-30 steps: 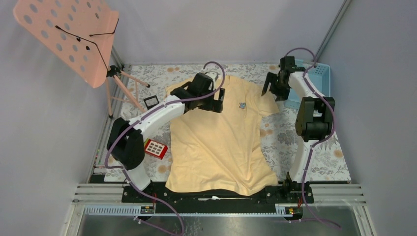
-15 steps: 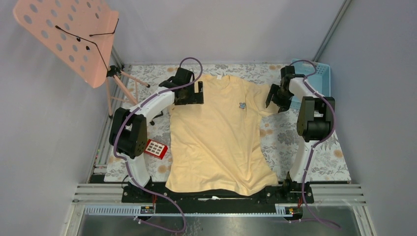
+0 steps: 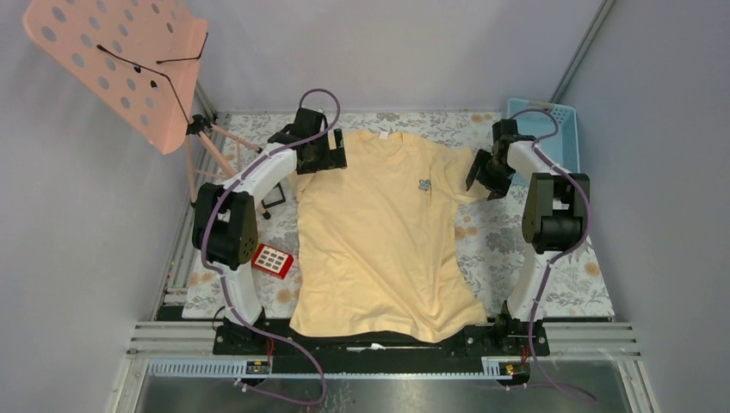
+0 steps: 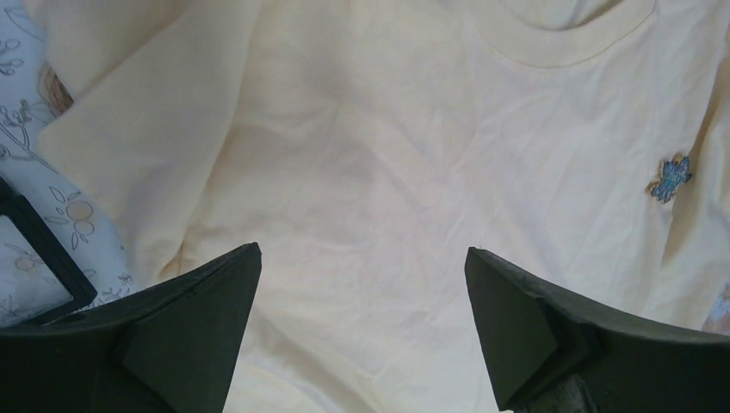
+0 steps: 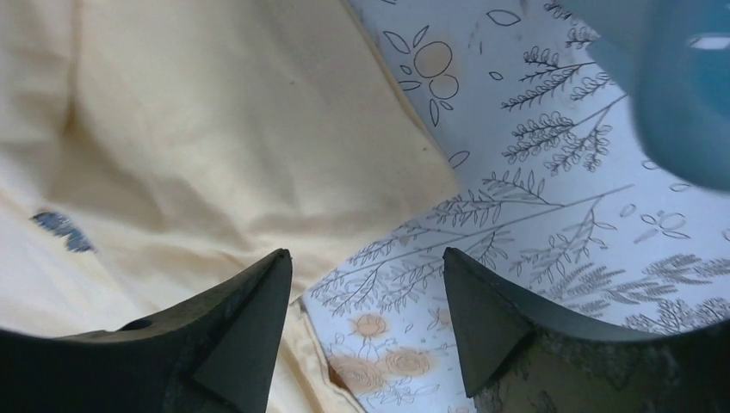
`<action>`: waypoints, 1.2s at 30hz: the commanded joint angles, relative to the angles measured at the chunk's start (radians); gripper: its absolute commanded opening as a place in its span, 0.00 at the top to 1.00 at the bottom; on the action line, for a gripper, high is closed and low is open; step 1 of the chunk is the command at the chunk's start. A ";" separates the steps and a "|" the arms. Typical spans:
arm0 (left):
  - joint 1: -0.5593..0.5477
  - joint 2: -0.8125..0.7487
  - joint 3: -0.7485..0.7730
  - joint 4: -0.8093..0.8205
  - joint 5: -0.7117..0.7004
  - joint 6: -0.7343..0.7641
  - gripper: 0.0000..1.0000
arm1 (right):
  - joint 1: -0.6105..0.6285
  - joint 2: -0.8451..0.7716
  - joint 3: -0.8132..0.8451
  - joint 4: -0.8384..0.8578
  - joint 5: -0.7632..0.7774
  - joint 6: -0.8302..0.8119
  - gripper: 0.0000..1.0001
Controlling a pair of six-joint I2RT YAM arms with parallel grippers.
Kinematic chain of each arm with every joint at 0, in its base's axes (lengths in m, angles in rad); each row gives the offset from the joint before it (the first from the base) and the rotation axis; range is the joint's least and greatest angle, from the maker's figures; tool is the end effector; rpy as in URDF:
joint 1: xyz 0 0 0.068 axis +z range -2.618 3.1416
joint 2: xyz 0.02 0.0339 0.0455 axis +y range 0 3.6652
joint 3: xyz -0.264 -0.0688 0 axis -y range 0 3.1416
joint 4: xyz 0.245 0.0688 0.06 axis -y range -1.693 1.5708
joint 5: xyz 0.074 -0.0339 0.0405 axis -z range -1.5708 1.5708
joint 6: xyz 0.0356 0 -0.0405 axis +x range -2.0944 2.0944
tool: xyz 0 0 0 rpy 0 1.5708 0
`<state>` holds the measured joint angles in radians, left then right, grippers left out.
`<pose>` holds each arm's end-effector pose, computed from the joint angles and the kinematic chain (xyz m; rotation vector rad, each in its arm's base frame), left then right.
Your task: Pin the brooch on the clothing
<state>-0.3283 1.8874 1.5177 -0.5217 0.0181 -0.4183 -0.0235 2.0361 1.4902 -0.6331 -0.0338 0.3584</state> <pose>0.3985 -0.1364 0.2465 -0.1042 2.4917 -0.3424 0.4208 -0.0087 0.1722 0.5143 2.7092 0.1372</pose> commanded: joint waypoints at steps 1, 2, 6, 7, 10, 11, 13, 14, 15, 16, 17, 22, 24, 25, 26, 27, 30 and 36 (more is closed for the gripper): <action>0.018 0.033 0.082 0.043 0.011 0.006 0.01 | 0.001 -0.128 0.033 0.035 0.004 0.002 0.27; 0.024 0.047 0.093 0.048 0.014 0.001 0.01 | 0.004 -0.123 0.051 0.020 -0.011 -0.004 0.27; 0.036 0.121 0.173 0.039 -0.014 -0.015 0.01 | 0.051 -0.094 0.110 -0.004 -0.037 -0.029 0.24; 0.040 0.143 0.197 0.027 -0.041 -0.021 0.01 | 0.067 -0.083 0.128 -0.008 -0.053 -0.032 0.22; 0.060 0.217 0.283 0.010 -0.031 -0.044 0.01 | 0.101 -0.029 0.207 -0.030 -0.093 -0.029 0.21; 0.067 0.243 0.304 0.007 -0.012 -0.053 0.01 | 0.113 -0.005 0.238 -0.038 -0.103 -0.026 0.20; 0.077 0.292 0.345 0.006 0.029 -0.072 0.01 | 0.137 0.041 0.299 -0.055 -0.128 -0.025 0.20; 0.078 0.313 0.366 0.005 0.038 -0.080 0.01 | 0.147 0.061 0.328 -0.063 -0.143 -0.021 0.20; 0.078 0.338 0.387 0.002 0.045 -0.085 0.01 | 0.154 0.078 0.349 -0.066 -0.157 -0.016 0.20; 0.079 0.363 0.410 -0.007 0.049 -0.093 0.01 | 0.162 0.090 0.360 -0.067 -0.169 -0.009 0.20; 0.080 0.390 0.438 -0.031 0.049 -0.101 0.01 | 0.170 0.094 0.363 -0.060 -0.177 -0.003 0.20; 0.108 0.459 0.488 -0.138 -0.029 -0.145 0.01 | 0.181 0.069 0.311 -0.014 -0.187 0.008 0.20; 0.128 0.440 0.444 -0.126 -0.074 -0.156 0.01 | 0.182 0.053 0.290 -0.008 -0.179 0.002 0.20; 0.141 0.430 0.425 -0.122 -0.080 -0.160 0.01 | 0.183 0.044 0.279 -0.003 -0.173 0.000 0.20; 0.154 0.422 0.411 -0.120 -0.085 -0.165 0.01 | 0.182 0.036 0.268 0.005 -0.168 -0.001 0.20; 0.168 0.414 0.398 -0.117 -0.092 -0.168 0.01 | 0.182 0.030 0.259 0.010 -0.167 -0.002 0.20; 0.195 0.379 0.355 -0.103 -0.118 -0.156 0.01 | 0.182 0.009 0.234 0.029 -0.179 0.004 0.20; 0.199 0.358 0.403 -0.136 -0.228 -0.046 0.01 | 0.182 -0.016 0.199 0.053 -0.202 0.013 0.20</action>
<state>-0.1417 2.2967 1.8881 -0.6170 -0.0616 -0.5522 0.1581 2.1033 1.6970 -0.6147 -0.2054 0.3614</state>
